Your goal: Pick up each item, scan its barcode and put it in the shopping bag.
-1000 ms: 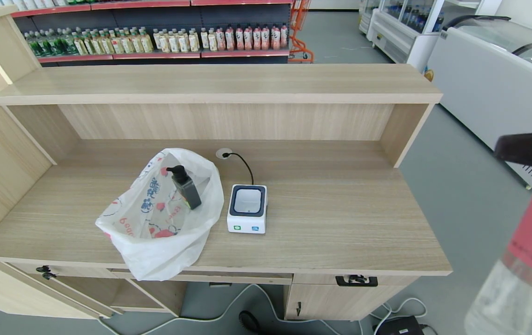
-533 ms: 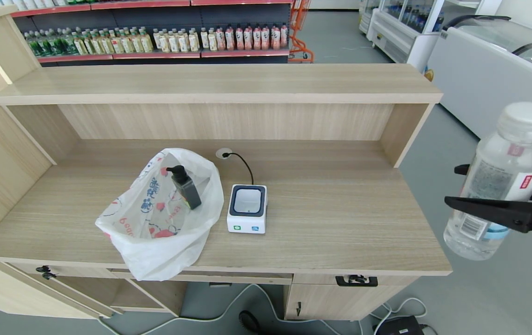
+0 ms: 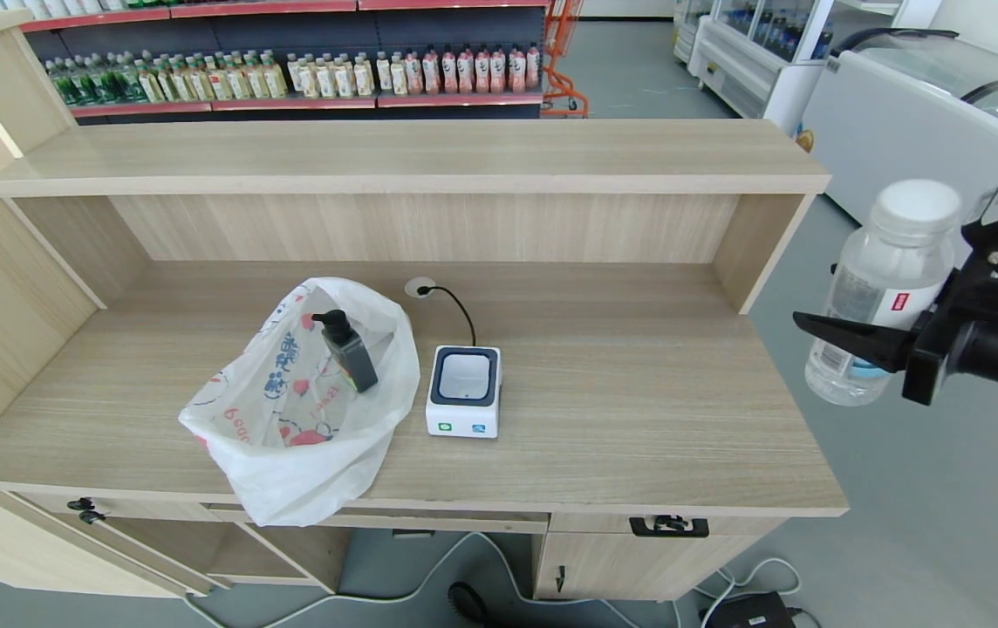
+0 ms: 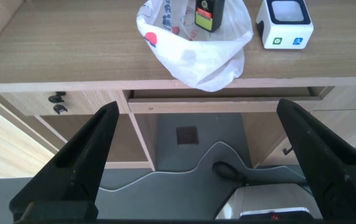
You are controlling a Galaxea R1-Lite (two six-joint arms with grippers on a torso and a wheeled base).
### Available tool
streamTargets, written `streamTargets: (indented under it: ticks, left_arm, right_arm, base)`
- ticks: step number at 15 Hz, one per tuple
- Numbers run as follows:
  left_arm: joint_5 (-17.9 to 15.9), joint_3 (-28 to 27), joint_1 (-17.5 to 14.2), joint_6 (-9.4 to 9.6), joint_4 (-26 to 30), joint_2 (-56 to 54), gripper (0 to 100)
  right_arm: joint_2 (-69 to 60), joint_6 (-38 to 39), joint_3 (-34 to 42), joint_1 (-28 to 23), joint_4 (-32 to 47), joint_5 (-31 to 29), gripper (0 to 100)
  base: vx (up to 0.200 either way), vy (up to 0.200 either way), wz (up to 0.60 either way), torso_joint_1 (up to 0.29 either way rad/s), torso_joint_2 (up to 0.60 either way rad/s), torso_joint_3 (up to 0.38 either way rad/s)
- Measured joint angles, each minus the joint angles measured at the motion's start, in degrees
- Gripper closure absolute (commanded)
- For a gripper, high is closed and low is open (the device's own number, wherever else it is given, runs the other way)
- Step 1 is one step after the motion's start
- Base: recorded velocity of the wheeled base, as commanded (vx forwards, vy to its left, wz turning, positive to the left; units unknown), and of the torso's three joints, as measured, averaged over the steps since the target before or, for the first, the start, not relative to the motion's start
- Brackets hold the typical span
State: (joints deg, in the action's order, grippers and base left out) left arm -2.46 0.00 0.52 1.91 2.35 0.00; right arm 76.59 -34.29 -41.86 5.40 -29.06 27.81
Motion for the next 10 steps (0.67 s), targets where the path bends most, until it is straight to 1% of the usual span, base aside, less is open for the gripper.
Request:
streamTargets:
  ticks: [2,3,6,9,10]
  left_arm:
    - [0.0,0.0,0.0,0.02,0.0,0.0,0]
    - [0.0,0.0,0.0,0.0,0.0,0.0,0]
    - [0.0,0.0,0.0,0.02,0.0,0.0,0]
    - [0.0,0.0,0.0,0.02,0.0,0.0,0]
    - [0.0,0.0,0.0,0.02,0.0,0.0,0]
  right_arm:
    - [0.6,-5.4,0.6,0.1,-0.2,0.1,100]
    - [0.8,-6.8,0.8,0.8,-0.2,0.0,100]
    - [0.9,-8.3,1.2,2.7,-0.2,-0.1,100]
    - [0.9,-8.7,1.2,3.0,-0.2,-0.1,100]
    - [0.9,-8.9,1.1,3.0,-0.2,-0.1,100]
  base:
    - [0.0,0.0,0.0,0.0,0.0,0.0]
    - [0.0,0.0,0.0,0.0,0.0,0.0]
    - [0.0,0.0,0.0,0.0,0.0,0.0]
    - [0.0,0.0,0.0,0.0,0.0,0.0]
    - [0.0,0.2,0.0,0.007,0.0,0.002]
